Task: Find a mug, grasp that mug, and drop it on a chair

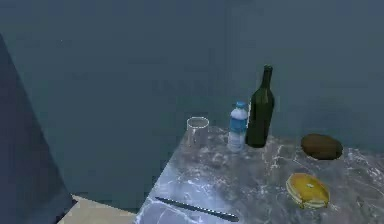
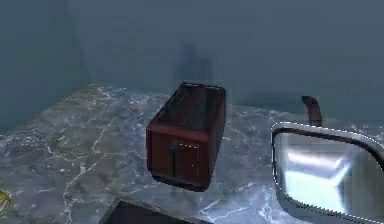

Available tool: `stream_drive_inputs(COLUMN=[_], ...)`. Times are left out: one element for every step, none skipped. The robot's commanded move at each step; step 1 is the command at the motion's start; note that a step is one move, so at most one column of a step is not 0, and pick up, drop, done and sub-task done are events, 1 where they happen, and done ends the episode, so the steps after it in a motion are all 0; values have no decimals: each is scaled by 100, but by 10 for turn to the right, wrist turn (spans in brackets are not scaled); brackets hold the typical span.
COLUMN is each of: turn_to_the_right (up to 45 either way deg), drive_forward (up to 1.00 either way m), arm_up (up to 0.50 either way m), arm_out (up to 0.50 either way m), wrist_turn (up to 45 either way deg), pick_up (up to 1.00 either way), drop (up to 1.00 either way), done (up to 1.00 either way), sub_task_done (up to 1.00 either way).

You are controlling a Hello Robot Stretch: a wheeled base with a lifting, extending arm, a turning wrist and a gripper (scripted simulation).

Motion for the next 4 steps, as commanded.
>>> stream_drive_inputs(turn_to_the_right=[-450,-390,0,0], drive_forward=[0,0,0,0], arm_up=[0,0,50,38], arm_out=[0,0,0,0], wrist_turn=[0,0,0,0], pick_up=[0,0,0,0], drop=[0,0,0,0], done=[0,0,0,0], sub_task_done=[0,0,0,0])
